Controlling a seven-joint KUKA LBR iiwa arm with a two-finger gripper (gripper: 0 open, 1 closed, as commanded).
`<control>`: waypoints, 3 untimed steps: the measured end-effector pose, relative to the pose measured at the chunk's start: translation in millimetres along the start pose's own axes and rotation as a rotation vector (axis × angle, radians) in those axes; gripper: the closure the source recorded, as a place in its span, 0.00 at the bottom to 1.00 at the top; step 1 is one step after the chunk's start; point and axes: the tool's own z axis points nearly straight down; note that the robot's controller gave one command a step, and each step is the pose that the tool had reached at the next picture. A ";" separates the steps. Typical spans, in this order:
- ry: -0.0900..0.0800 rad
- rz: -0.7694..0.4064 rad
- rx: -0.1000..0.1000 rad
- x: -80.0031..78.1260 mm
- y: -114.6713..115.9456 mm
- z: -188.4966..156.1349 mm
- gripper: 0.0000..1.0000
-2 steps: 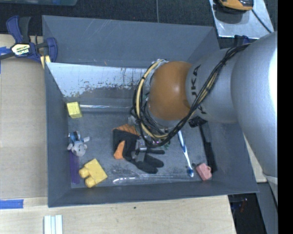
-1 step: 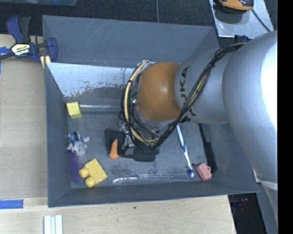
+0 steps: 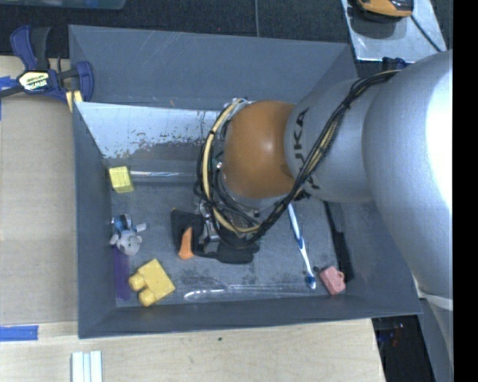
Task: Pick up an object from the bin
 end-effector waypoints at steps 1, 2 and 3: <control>0.012 0.000 0.001 3.2 -0.3 -13.4 1.00; -0.002 0.001 0.000 -1.0 -0.3 -46.3 1.00; 0.001 0.001 0.001 -0.5 -0.4 -58.1 1.00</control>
Offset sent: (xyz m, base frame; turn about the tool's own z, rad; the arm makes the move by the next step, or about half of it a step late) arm -0.0014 -0.0004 0.0388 0.0001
